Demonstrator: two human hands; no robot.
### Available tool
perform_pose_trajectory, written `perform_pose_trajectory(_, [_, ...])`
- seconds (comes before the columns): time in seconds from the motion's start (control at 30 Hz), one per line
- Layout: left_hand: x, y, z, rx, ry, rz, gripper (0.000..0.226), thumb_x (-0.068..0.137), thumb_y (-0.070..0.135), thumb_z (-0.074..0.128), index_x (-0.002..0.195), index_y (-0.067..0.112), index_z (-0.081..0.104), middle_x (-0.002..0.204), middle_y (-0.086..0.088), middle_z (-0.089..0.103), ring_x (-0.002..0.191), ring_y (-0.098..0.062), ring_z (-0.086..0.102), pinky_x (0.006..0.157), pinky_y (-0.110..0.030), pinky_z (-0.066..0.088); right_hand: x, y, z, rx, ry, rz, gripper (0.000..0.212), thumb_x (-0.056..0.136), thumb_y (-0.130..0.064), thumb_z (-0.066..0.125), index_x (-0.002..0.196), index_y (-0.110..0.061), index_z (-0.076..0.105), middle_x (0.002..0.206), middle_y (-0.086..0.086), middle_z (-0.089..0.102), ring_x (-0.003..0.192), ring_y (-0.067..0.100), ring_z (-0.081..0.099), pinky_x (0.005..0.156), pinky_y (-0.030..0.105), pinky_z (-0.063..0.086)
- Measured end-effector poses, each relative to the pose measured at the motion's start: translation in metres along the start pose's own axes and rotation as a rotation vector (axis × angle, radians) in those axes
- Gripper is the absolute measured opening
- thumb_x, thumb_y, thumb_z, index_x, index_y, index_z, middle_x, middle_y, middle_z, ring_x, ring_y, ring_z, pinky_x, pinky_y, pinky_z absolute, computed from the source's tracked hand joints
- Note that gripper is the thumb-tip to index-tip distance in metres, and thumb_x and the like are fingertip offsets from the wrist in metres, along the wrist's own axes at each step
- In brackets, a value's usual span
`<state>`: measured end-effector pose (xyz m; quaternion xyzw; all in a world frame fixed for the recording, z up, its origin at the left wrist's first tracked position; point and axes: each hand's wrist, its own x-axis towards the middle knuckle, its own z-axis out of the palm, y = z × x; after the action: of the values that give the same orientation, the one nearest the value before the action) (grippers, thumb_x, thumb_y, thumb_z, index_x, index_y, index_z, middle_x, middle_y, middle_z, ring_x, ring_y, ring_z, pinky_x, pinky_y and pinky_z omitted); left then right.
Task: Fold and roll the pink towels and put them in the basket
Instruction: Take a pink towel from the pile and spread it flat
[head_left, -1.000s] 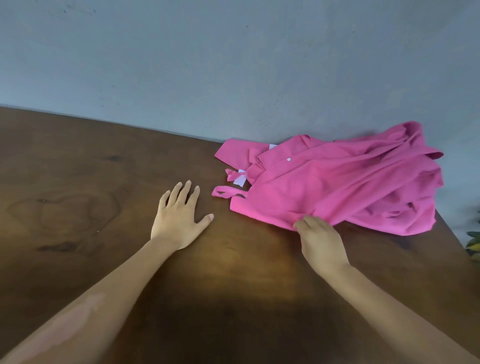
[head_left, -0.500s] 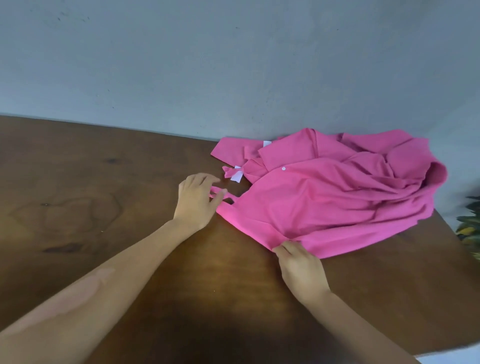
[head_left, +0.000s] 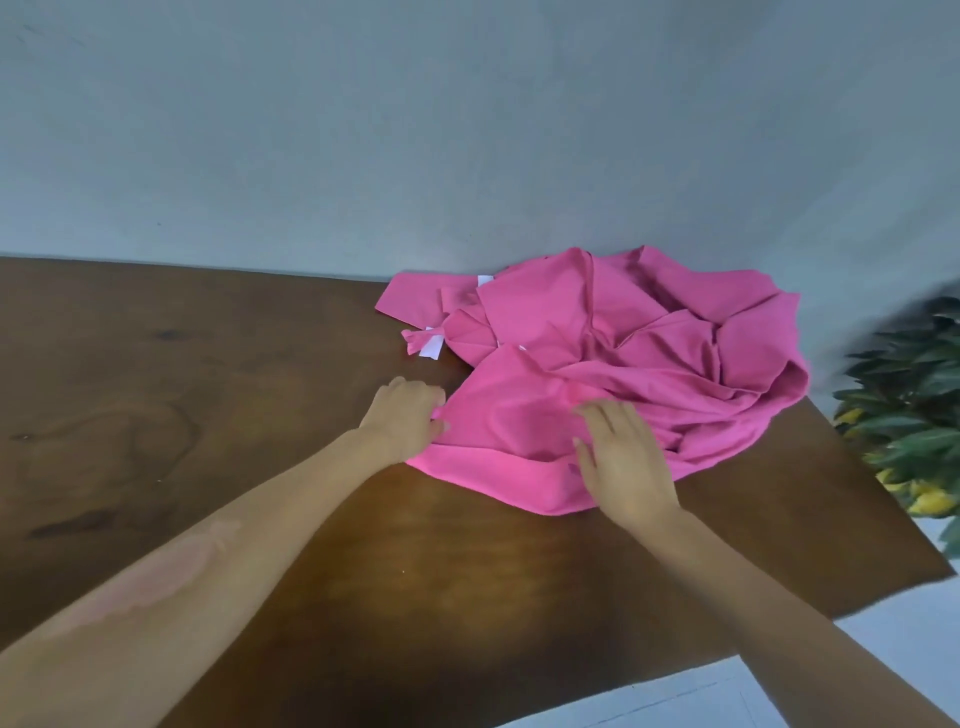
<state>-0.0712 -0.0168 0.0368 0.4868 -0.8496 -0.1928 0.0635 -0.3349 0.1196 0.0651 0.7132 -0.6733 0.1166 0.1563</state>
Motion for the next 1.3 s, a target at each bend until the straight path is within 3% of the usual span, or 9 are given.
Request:
perform_pose_trajectory(0.17, [-0.055, 0.013, 0.005, 0.018, 0.174, 0.089, 0.024, 0.097, 0.034, 0.06, 0.079, 0.023, 0.048, 0.073, 0.01, 0.04, 0.082, -0.019, 0.041, 0.082, -0.035, 0.035, 0.026, 0.039, -0.002, -0.079, -0.081, 0.069, 0.068, 0.081, -0.011, 0.073, 0.144, -0.007, 0.047, 0.143, 0.018, 0.051, 0.133, 0.038, 0.047, 0.109, 0.052, 0.042])
perform_pose_trajectory(0.33, [-0.12, 0.022, 0.015, 0.146, 0.279, 0.221, 0.015, 0.09, 0.031, 0.071, 0.085, 0.023, 0.06, 0.079, 0.012, 0.048, 0.074, -0.015, 0.047, 0.075, -0.03, 0.029, 0.037, 0.045, -0.011, -0.085, -0.313, 0.008, 0.081, 0.088, -0.005, 0.06, 0.157, -0.029, 0.025, 0.163, 0.004, 0.023, 0.149, 0.034, 0.02, 0.117, 0.056, 0.025])
perform_pose_trajectory(0.4, [-0.149, 0.026, 0.021, 0.197, 0.279, 0.218, 0.024, 0.077, 0.028, 0.084, 0.078, 0.022, 0.06, 0.073, 0.01, 0.052, 0.063, -0.016, 0.054, 0.068, -0.029, 0.034, 0.033, 0.041, -0.015, -0.141, -0.379, -0.093, 0.06, 0.089, -0.008, 0.058, 0.146, -0.024, 0.045, 0.156, 0.006, 0.036, 0.144, 0.032, 0.028, 0.114, 0.052, 0.026])
perform_pose_trajectory(0.5, [-0.188, 0.031, 0.029, 0.257, 0.267, 0.161, 0.035, 0.063, 0.026, 0.092, 0.072, 0.023, 0.059, 0.069, 0.008, 0.053, 0.056, -0.018, 0.058, 0.059, -0.028, 0.037, 0.015, 0.039, -0.021, -0.263, -0.244, -0.275, 0.023, 0.078, -0.008, 0.069, 0.101, -0.012, 0.065, 0.101, 0.009, 0.069, 0.098, 0.031, 0.06, 0.091, 0.045, 0.038])
perform_pose_trajectory(0.6, [-0.224, 0.035, 0.038, 0.284, 0.287, 0.071, 0.036, 0.06, 0.022, 0.093, 0.07, 0.023, 0.059, 0.066, 0.008, 0.054, 0.054, -0.018, 0.057, 0.054, -0.028, 0.037, -0.02, 0.044, -0.033, -0.239, -0.151, -0.379, 0.03, 0.06, -0.01, 0.083, 0.078, -0.013, 0.059, 0.067, 0.005, 0.062, 0.068, 0.03, 0.059, 0.077, 0.042, 0.047])
perform_pose_trajectory(0.8, [-0.285, 0.044, 0.06, 0.215, 0.358, -0.093, 0.032, 0.062, 0.01, 0.09, 0.069, 0.02, 0.06, 0.066, 0.007, 0.052, 0.052, -0.021, 0.053, 0.051, -0.03, 0.04, -0.095, 0.062, -0.047, -0.311, -0.143, -0.603, 0.049, 0.042, -0.002, 0.081, 0.089, -0.008, 0.069, 0.071, 0.007, 0.065, 0.07, 0.03, 0.062, 0.08, 0.041, 0.043])
perform_pose_trajectory(0.97, [-0.314, 0.057, 0.059, 0.267, 0.352, -0.078, 0.034, 0.053, 0.0, 0.088, 0.059, 0.02, 0.061, 0.056, 0.008, 0.049, 0.053, -0.018, 0.047, 0.047, -0.027, 0.036, -0.129, 0.069, -0.064, -0.392, -0.051, -0.523, 0.046, 0.037, 0.006, 0.076, 0.081, -0.002, 0.067, 0.061, 0.01, 0.06, 0.058, 0.031, 0.061, 0.08, 0.044, 0.041])
perform_pose_trajectory(1.1, [-0.33, 0.057, 0.059, 0.174, 0.303, -0.196, 0.025, 0.07, 0.003, 0.077, 0.063, 0.023, 0.063, 0.062, 0.011, 0.052, 0.067, -0.013, 0.047, 0.045, -0.022, 0.028, -0.159, 0.066, -0.078, -0.378, -0.048, -0.448, 0.048, 0.03, 0.011, 0.073, 0.075, -0.002, 0.062, 0.053, 0.008, 0.054, 0.05, 0.028, 0.057, 0.077, 0.042, 0.042])
perform_pose_trajectory(1.3, [-0.357, 0.032, 0.044, -0.139, 0.15, -0.317, 0.026, 0.078, 0.01, 0.07, 0.062, 0.03, 0.067, 0.067, 0.012, 0.064, 0.064, -0.011, 0.062, 0.055, -0.031, 0.053, -0.239, 0.033, -0.084, -0.265, -0.131, -0.237, 0.068, 0.029, 0.01, 0.082, 0.096, -0.001, 0.068, 0.068, 0.009, 0.065, 0.062, 0.029, 0.064, 0.064, 0.038, 0.056])
